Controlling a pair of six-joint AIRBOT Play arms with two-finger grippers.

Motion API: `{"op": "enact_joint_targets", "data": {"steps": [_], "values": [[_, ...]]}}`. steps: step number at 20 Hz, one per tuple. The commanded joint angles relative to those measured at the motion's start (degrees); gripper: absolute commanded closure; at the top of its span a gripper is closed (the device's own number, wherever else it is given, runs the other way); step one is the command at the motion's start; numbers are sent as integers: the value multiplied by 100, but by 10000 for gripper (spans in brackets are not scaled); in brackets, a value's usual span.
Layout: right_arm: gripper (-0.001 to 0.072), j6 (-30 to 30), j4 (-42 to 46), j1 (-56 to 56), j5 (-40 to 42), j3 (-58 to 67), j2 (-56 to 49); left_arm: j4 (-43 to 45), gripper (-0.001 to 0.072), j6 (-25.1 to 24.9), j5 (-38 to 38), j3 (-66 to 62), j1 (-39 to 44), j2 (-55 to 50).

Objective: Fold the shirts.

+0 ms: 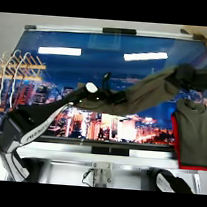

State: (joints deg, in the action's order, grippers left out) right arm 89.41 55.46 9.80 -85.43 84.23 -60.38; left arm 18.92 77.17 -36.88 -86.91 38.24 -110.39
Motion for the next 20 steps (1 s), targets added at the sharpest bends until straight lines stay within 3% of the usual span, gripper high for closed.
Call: {"op": "enact_joint_targets", "data": {"steps": [1,7,12,15,18,20], "values": [[631,247,15,-4,-37,4,175,-540,679,-411,-52,-138,-101,-111],[631,98,203,-1189,1158,4,-824,1303,680,-509,-2221,-122,-1681,1491],[631,101,120,-2758,2627,4,-2142,2658,679,-55,-2455,-125,-3281,3427],[631,101,-85,-3333,3550,4,-2911,2743,678,-39,-2763,-122,-4177,4107],[631,98,-1025,-3626,4461,4,-3602,2743,678,-42,-3195,-114,-4625,4363],[614,-7,-1696,-3746,4562,4,-3943,2743,678,-42,-3272,-76,-4634,4363]]}}
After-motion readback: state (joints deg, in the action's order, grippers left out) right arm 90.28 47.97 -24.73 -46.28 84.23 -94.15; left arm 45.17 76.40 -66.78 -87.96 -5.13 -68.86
